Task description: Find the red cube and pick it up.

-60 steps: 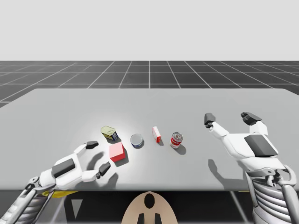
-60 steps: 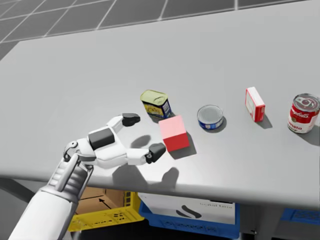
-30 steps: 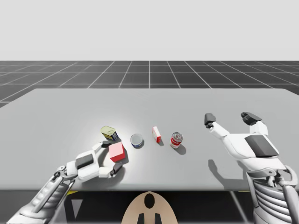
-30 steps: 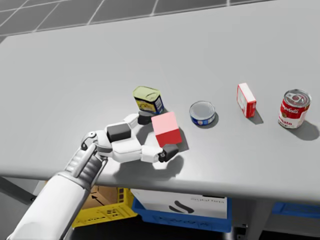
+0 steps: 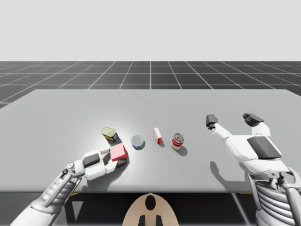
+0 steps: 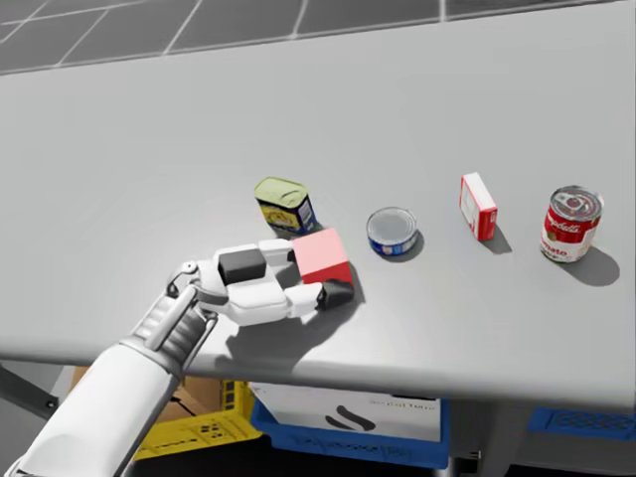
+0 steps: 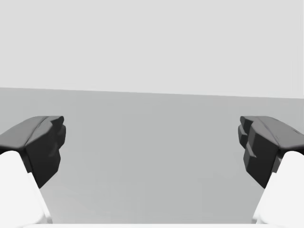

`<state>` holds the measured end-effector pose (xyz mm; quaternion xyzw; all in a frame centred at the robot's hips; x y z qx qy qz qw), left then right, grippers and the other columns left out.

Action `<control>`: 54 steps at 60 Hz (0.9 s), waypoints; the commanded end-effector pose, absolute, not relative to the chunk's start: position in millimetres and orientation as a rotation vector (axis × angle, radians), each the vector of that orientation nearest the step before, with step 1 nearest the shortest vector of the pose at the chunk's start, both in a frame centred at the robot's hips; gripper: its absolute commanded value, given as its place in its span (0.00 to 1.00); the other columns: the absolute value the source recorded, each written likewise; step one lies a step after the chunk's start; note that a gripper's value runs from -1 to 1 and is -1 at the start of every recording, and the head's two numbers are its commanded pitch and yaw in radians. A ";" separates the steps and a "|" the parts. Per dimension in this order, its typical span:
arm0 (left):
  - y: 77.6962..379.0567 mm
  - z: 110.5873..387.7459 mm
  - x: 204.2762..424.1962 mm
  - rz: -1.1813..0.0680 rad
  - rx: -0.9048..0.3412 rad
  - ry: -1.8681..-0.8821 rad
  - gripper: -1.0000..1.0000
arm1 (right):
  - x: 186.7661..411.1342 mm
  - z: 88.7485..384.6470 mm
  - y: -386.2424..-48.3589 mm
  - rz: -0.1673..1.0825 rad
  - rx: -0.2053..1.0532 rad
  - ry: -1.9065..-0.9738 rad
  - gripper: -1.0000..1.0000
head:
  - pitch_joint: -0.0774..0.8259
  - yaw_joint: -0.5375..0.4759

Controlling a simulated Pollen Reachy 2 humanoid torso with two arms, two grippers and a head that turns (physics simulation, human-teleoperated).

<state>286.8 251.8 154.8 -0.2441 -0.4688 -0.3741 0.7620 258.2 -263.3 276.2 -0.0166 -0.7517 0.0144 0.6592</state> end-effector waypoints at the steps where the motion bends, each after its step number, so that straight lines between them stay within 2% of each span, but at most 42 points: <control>1: 250.3 148.5 282.0 -0.849 -0.530 -1.002 0.98 | 257.8 276.6 -263.4 0.031 -0.037 -1.702 0.00 | 0.86 0.79; 19: 250.1 148.4 279.4 -0.868 -0.513 -1.006 1.00 | 258.0 277.2 -265.1 0.017 -0.034 -1.702 0.00 | 0.59 0.77; 24: 250.7 153.0 277.4 -0.873 -0.504 -1.017 1.00 | 257.9 278.5 -266.5 -0.005 -0.012 -1.701 0.00 | 0.55 0.77; 26: 251.2 156.9 276.0 -0.877 -0.496 -1.021 1.00 | 257.6 277.9 -265.8 -0.002 -0.038 -1.713 0.00 | 0.54 0.77; 31: 252.8 172.9 272.9 -0.891 -0.467 -1.039 1.00 | 258.5 278.9 -268.6 -0.006 -0.010 -1.703 0.00 | 0.52 0.77; 39: 261.0 215.2 271.8 -0.910 -0.394 -1.098 1.00 | 259.6 280.6 -272.1 -0.033 0.005 -1.699 0.00 | 0.51 0.78; 43: 266.4 239.8 271.9 -0.913 -0.345 -1.146 1.00 | 265.8 280.6 -276.1 -0.084 -0.048 -1.726 0.00 | 0.50 0.78; 46: 268.5 249.7 271.5 -0.917 -0.336 -1.164 1.00 | 267.7 281.0 -277.3 -0.119 -0.039 -1.728 0.00 | 0.50 0.77; 48: 270.8 262.6 271.9 -0.915 -0.306 -1.190 1.00 | 270.5 281.5 -276.6 -0.204 -0.030 -1.753 0.00 | 0.49 0.77; 54: 273.0 288.0 272.2 -0.924 -0.277 -1.234 1.00 | 272.6 280.4 -280.8 -0.200 -0.020 -1.795 0.00 | 0.48 0.77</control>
